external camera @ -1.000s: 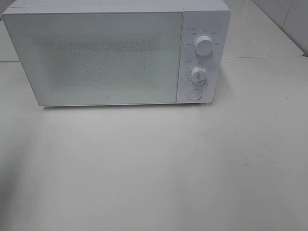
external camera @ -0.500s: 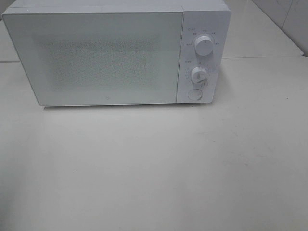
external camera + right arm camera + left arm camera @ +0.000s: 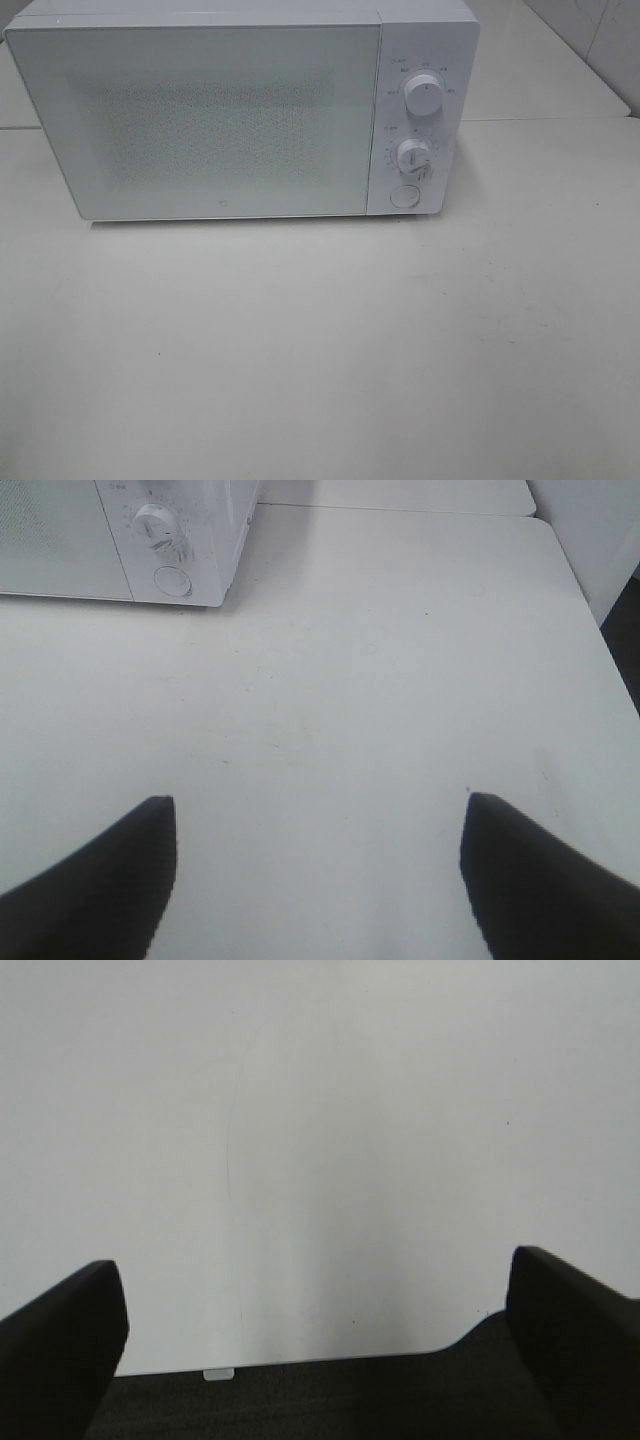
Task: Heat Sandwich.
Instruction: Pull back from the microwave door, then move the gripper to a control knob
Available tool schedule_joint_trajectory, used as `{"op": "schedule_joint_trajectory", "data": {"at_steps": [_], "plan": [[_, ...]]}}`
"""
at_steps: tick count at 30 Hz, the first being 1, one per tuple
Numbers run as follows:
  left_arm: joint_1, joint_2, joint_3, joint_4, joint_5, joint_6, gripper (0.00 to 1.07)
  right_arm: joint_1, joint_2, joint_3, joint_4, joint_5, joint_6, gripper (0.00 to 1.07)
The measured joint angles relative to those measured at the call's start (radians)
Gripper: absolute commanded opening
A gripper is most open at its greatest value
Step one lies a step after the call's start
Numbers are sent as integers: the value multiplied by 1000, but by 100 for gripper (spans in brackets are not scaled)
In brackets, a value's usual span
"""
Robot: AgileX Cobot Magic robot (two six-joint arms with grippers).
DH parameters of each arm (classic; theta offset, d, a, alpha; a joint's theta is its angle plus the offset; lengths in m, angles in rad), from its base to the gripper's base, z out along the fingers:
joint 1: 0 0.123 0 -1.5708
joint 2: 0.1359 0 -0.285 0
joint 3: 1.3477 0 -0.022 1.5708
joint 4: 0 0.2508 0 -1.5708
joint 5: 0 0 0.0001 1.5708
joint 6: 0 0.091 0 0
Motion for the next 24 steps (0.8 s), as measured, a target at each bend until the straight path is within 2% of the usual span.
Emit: {"op": "schedule_joint_trajectory", "data": {"at_steps": [6, 12, 16, 24], "plan": [[-1, -142, 46, -2, -42, 0, 98, 0, 0, 0, 0, 0, 0, 75], [-1, -257, 51, -8, -51, 0, 98, 0, 0, 0, 0, 0, 0, 75], [-1, -306, 51, -8, -53, 0, 98, 0, 0, 0, 0, 0, 0, 75], [-1, -307, 51, -8, -53, 0, 98, 0, 0, 0, 0, 0, 0, 75]]}}
